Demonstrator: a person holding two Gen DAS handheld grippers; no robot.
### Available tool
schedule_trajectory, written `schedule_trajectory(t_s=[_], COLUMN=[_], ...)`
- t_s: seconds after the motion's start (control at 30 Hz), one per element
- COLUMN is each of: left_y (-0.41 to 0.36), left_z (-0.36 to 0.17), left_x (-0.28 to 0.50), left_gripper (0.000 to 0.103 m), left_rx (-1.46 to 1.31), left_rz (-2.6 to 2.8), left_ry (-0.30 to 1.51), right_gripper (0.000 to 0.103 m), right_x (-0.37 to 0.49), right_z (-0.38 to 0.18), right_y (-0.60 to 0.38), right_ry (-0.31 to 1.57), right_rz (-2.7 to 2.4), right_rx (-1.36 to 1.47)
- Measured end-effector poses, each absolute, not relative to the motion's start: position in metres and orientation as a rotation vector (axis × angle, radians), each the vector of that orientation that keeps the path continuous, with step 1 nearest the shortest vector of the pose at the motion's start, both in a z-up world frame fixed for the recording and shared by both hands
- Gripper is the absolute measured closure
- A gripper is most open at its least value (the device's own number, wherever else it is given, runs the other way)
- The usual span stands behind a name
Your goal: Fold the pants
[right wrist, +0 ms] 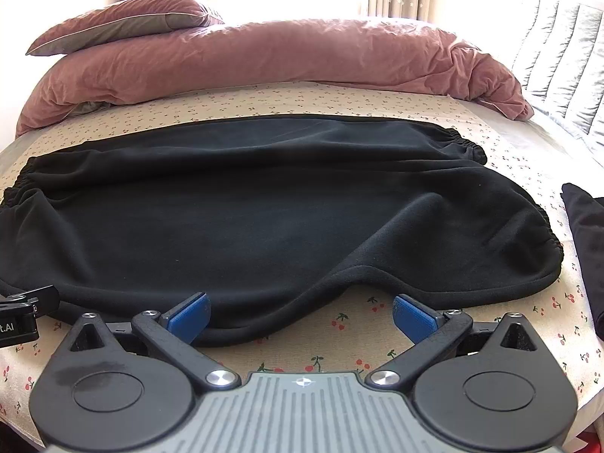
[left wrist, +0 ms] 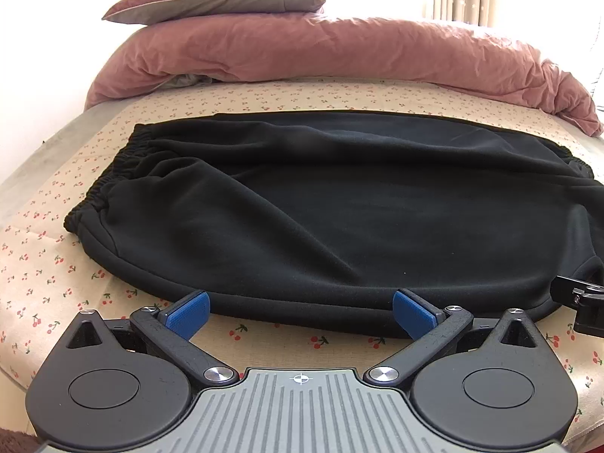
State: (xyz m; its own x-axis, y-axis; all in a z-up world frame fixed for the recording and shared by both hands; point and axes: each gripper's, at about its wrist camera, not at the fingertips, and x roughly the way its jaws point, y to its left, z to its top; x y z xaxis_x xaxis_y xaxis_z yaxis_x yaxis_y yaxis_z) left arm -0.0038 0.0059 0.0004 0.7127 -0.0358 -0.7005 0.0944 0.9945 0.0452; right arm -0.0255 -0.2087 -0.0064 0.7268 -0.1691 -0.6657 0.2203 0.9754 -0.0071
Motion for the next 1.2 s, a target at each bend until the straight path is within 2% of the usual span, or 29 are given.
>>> schedule_trajectory(t_s=[1.2], left_y=[0.0067], left_z=[-0.0026], left_x=[-0.0036], left_gripper=[0.000], left_rx=[0.071], left_rz=[-0.086], left_ry=[0.791], right_gripper=[0.000], right_x=[-0.0265], right_z=[-0.0082], right_y=[-0.2093], right_ry=[0.735], right_rz=[-0.210], right_rx=[0.099])
